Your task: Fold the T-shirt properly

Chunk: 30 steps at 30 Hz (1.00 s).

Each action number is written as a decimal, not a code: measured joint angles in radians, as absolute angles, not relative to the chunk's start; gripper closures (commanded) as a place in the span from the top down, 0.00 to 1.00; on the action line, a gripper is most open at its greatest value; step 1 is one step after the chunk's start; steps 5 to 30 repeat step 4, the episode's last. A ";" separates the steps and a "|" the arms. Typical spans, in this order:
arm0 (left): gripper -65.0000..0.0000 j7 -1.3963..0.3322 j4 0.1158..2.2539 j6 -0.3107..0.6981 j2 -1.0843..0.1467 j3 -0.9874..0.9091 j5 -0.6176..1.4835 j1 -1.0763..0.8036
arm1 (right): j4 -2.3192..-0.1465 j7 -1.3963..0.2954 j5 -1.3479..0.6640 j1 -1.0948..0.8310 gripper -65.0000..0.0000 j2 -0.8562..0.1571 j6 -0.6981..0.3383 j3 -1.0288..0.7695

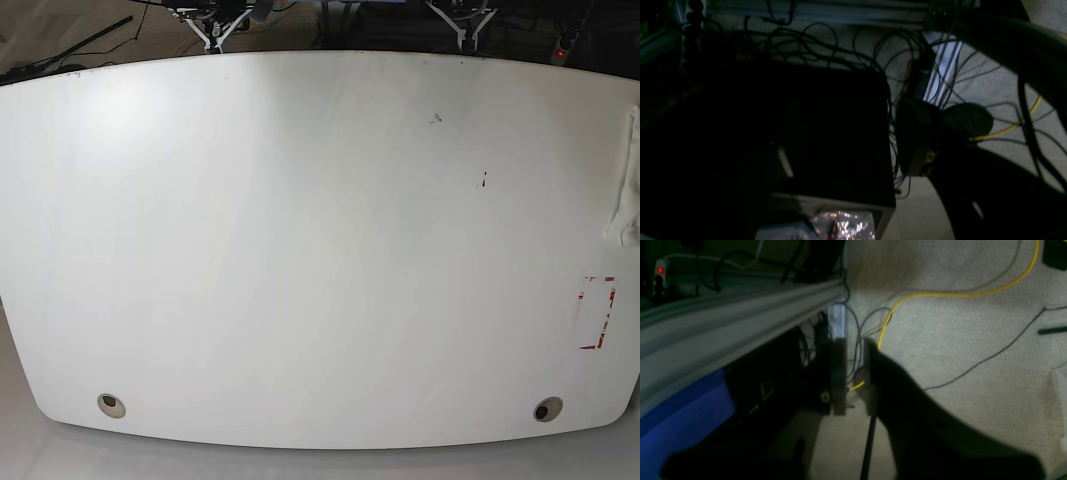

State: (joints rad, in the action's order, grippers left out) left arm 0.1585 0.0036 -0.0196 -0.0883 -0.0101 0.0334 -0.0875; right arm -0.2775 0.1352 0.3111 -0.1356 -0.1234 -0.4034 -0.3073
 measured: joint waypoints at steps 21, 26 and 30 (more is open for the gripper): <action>0.57 0.157 0.001 -0.022 -0.078 -0.010 0.033 -0.094 | -0.274 0.136 0.311 -0.137 0.12 -0.122 -0.403 -0.307; 0.57 0.157 0.001 -0.022 -0.078 -0.010 0.033 -0.094 | -0.274 0.136 0.311 -0.137 0.12 -0.122 -0.403 -0.307; 0.57 0.157 0.001 -0.022 -0.078 -0.010 0.033 -0.094 | -0.274 0.136 0.311 -0.137 0.12 -0.122 -0.403 -0.307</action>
